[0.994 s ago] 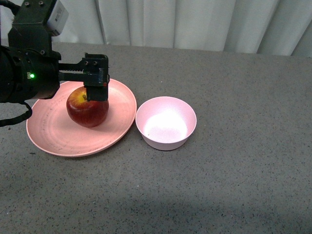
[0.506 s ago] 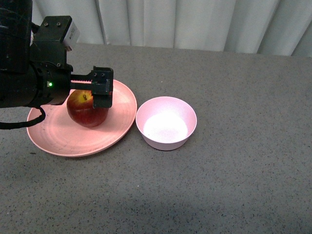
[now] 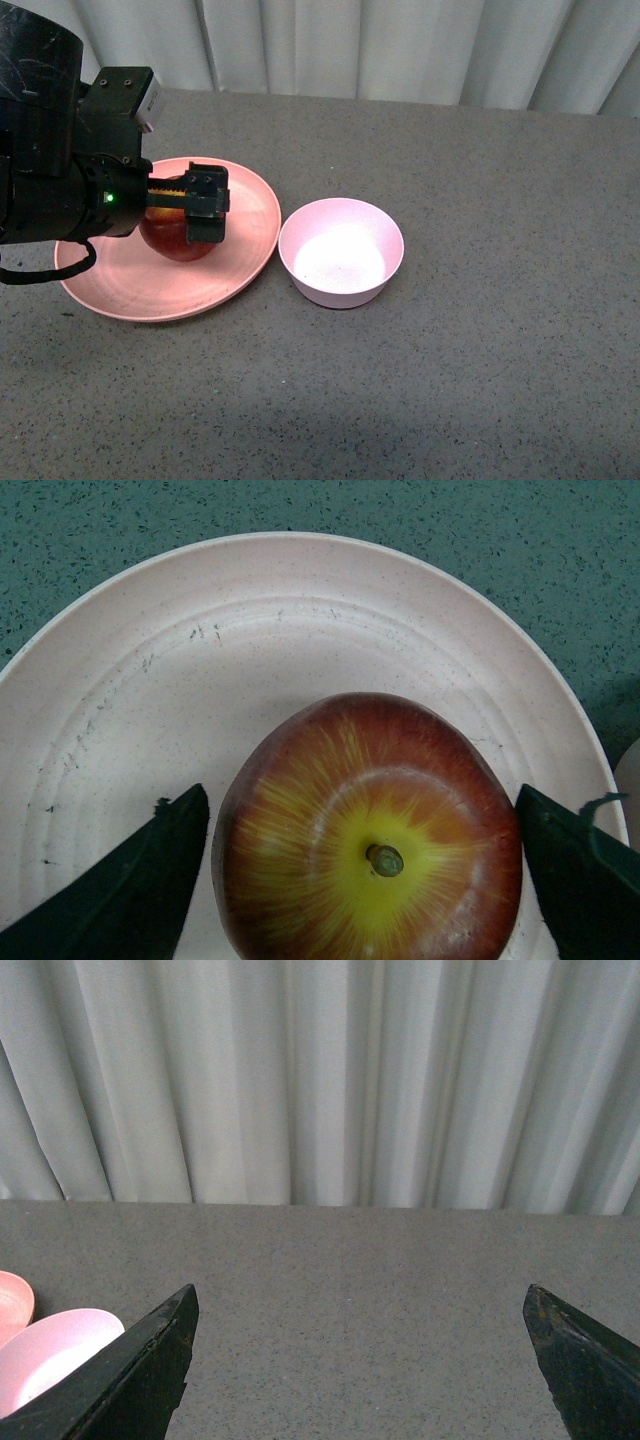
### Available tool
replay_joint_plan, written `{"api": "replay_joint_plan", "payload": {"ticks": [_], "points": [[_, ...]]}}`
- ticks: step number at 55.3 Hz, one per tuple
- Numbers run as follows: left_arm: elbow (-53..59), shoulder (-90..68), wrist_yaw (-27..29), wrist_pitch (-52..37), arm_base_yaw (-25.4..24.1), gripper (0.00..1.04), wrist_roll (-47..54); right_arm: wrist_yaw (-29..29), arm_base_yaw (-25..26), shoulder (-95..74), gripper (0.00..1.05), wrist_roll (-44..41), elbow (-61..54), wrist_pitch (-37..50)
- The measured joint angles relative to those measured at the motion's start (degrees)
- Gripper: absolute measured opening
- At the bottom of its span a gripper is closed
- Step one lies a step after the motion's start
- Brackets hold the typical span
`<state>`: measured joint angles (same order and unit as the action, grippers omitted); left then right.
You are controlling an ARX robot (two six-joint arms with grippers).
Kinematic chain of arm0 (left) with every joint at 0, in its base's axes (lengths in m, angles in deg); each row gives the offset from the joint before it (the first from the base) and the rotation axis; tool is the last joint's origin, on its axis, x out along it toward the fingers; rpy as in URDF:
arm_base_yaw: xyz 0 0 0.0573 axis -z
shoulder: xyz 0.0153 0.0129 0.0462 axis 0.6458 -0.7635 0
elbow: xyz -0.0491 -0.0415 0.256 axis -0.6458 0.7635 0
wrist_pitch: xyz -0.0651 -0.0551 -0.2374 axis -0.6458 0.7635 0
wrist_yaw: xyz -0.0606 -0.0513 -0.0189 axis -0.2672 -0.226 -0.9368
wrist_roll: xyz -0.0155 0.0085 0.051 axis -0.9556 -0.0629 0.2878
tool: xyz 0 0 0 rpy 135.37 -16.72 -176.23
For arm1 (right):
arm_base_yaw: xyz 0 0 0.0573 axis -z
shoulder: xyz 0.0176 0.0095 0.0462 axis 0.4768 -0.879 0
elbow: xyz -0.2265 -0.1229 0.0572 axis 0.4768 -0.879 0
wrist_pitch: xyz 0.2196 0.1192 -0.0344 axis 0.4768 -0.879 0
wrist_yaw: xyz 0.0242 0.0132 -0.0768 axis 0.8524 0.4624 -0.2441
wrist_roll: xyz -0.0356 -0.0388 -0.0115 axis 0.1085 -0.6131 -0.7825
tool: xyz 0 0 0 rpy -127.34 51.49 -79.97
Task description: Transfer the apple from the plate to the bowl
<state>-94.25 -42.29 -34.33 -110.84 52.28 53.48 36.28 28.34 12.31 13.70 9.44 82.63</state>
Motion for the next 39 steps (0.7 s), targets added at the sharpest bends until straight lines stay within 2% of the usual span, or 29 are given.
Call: {"api": "replay_joint_plan", "payload": {"ticks": [7, 10, 19, 27, 39], "points": [[0.0, 0.0, 0.0, -0.3, 0.0, 0.74, 0.1, 0.0, 0.0, 0.0, 0.95, 0.0, 0.0, 0.0], [0.0, 0.1, 0.1, -0.3, 0.0, 0.71, 0.1, 0.0, 0.0, 0.0, 0.95, 0.0, 0.0, 0.0], [1.4, 4.6, 1.0, -0.1, 2.5, 0.7, -0.8, 0.0, 0.0, 0.0, 0.95, 0.0, 0.0, 0.0], [1.4, 11.1, 0.7, -0.9, 10.5, 0.7, -2.1, 0.0, 0.0, 0.0, 0.95, 0.0, 0.0, 0.0], [0.9, 10.2, 1.2, -0.9, 18.0, 0.69, -1.9, 0.0, 0.0, 0.0, 0.95, 0.0, 0.0, 0.0]]}}
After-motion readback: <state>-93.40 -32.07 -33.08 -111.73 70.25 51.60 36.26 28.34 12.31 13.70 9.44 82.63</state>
